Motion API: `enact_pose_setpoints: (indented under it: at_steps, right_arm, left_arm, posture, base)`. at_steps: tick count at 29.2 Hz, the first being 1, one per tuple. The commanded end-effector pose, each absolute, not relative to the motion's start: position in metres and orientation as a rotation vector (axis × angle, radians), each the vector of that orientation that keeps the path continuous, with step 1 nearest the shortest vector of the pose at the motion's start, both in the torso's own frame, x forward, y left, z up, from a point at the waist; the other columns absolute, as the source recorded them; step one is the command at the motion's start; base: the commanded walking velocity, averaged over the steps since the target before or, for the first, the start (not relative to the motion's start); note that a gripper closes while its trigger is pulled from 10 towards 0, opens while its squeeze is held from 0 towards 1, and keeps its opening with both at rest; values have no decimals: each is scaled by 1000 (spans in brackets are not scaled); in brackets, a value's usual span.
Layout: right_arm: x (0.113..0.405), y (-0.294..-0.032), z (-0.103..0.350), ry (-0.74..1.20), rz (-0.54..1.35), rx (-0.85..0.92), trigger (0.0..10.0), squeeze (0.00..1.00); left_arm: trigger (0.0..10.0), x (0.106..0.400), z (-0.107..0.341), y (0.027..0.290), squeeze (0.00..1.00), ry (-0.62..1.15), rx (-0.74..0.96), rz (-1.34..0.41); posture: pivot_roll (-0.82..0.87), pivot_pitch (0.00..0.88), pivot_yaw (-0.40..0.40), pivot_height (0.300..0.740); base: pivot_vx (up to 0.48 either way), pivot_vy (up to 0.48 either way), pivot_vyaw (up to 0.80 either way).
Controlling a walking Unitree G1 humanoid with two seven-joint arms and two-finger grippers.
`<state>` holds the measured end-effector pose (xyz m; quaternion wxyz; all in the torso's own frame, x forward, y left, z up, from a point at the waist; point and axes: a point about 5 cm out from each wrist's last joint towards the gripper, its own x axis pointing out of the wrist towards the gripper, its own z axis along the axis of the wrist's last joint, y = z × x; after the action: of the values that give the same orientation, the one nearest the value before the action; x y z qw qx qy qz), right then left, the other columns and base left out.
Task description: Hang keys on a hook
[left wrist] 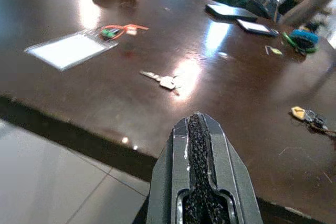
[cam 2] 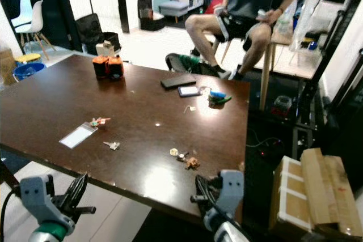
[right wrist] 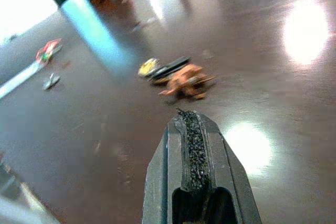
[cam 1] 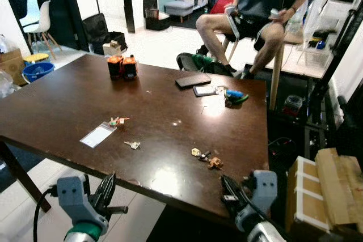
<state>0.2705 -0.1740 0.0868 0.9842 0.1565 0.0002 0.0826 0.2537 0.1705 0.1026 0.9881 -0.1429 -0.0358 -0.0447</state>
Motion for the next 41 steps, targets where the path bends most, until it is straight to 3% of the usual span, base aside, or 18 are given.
enact_pose_setpoints:
  at_steps: [1, 6, 11, 22, 41]
  right_arm:
    - [266, -180, 69, 75, 119, 357, 10000, 0]
    - [271, -174, 55, 171, 107, 282, 10000, 0]
    - [256, -185, 44, 222, 68, 342, 10000, 0]
    - [273, -157, 46, 219, 154, 371, 10000, 0]
    - [267, -167, 39, 274, 146, 336, 10000, 0]
  left_arm:
    - [10000, 251, 97, 170, 0, -44, -265, -103]
    - [10000, 236, 84, 185, 0, 8, -261, -68]
    - [10000, 228, 77, 192, 0, 38, -271, -30]
    - [10000, 215, 78, 208, 0, 50, -242, 19]
    - [10000, 198, 78, 212, 0, 65, -186, 83]
  posture:
    - [-66, 45, 149, 740]
    - [-31, 33, 131, 740]
    - [-38, 37, 125, 740]
    - [35, 29, 85, 740]
    - [5, 25, 73, 740]
  base:
    - [0, 0, 0]
    - [0, 0, 0]
    - [0, 0, 0]
    - [0, 0, 0]
    - [0, 0, 0]
